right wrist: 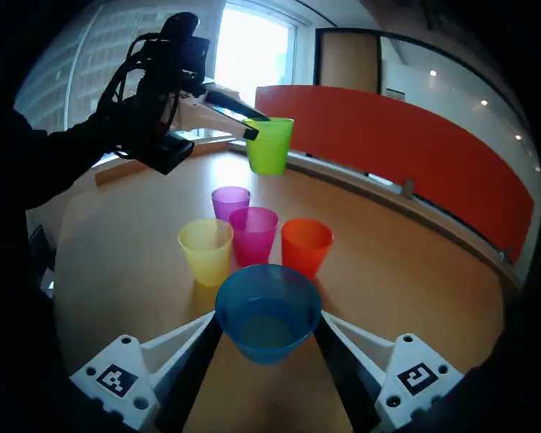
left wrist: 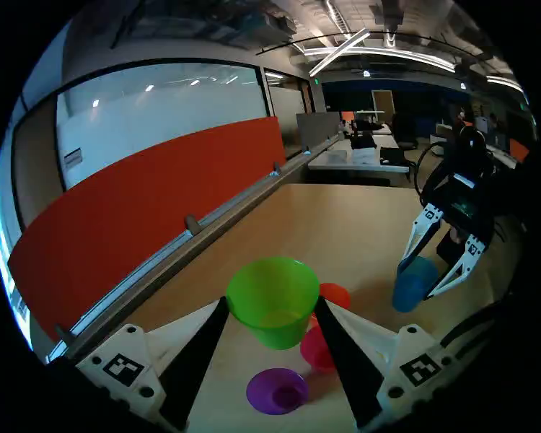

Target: Pour water

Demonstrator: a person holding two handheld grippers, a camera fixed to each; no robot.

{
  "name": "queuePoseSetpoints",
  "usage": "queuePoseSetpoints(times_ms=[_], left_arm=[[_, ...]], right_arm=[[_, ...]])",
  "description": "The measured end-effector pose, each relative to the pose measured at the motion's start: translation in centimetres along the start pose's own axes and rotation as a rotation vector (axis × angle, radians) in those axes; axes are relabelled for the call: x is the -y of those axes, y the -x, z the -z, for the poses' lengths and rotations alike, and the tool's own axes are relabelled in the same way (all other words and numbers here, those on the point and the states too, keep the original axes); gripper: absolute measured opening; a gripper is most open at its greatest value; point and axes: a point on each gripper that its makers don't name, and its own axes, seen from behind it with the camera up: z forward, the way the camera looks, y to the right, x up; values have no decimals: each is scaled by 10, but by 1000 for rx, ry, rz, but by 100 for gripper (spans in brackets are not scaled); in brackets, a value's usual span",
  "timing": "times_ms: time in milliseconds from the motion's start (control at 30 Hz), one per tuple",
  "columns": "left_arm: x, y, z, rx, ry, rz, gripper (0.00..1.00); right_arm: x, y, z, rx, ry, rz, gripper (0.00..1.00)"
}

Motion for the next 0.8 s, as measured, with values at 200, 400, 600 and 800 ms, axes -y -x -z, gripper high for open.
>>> queuePoseSetpoints(times_ms=[200,400,600,800], left_arm=[[-17,1,29,-50,-43,19,87],[-38,1,56,-116,-71,58,87],[-53,9,78,-166,-94,114,87],[-71,27,92,-193,-109,173,87]], right_arm=[[8,-4,3,-20,5,13,89],[19,-13,4,-44,2,21,89],[30,-15,3,-55,-5,31,89],[40,-19,4,-70,-10,31,89]])
